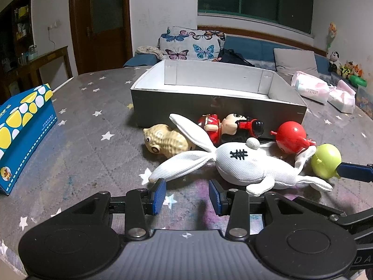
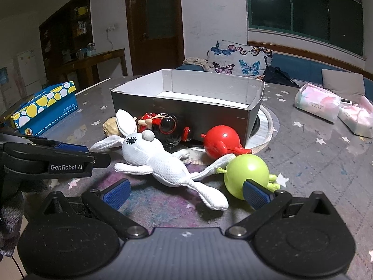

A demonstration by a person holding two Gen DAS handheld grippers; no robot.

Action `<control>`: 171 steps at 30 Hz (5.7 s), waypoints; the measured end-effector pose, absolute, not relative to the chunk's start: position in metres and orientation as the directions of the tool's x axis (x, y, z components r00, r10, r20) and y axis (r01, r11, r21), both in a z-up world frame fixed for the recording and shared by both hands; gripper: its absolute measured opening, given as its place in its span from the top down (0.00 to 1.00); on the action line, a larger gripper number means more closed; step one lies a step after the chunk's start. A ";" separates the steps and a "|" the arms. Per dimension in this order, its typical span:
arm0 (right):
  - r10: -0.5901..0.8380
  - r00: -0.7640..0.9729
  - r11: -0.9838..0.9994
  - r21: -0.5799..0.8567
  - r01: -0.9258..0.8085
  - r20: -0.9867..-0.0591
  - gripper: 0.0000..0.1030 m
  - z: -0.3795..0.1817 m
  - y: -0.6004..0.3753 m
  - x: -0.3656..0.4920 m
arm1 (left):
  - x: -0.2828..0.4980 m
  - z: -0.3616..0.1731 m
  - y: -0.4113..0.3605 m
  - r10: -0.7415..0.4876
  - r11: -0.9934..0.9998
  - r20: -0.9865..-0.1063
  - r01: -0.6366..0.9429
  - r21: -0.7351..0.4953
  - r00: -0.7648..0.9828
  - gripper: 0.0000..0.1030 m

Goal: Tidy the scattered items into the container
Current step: 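Move the left gripper down toward the white plush rabbit, then close the left gripper on the white plush rabbit's body, then lift the rabbit with the left gripper and carry it over the white box, then lower the rabbit into the box and open the left gripper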

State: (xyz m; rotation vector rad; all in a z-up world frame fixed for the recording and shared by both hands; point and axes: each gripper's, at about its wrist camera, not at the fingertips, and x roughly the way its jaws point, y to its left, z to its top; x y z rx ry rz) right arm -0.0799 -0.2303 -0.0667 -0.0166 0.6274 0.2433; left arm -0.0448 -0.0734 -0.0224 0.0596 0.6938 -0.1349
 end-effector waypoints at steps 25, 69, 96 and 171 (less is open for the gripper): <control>0.237 0.754 0.965 0.061 -0.254 -0.613 0.00 -0.075 -0.225 -0.072 | -0.037 -0.027 -0.074 -0.099 0.989 -0.664 0.147 0.016 0.741 0.58; 0.363 0.650 0.876 0.007 -0.481 -0.668 0.34 -0.074 -0.198 -0.024 | 0.000 0.000 -0.068 -0.423 0.906 -0.685 0.294 -0.305 0.593 0.59; 0.397 0.627 0.878 0.078 -0.473 -0.671 0.53 -0.080 -0.203 -0.020 | 0.020 -0.044 -0.029 -0.596 0.728 -0.580 0.069 -0.682 0.556 0.57; 0.311 0.793 0.915 -0.060 -0.398 -0.524 0.00 -0.009 -0.244 0.094 | 0.141 0.021 -0.075 -0.535 0.792 -0.513 0.188 -0.580 0.671 0.63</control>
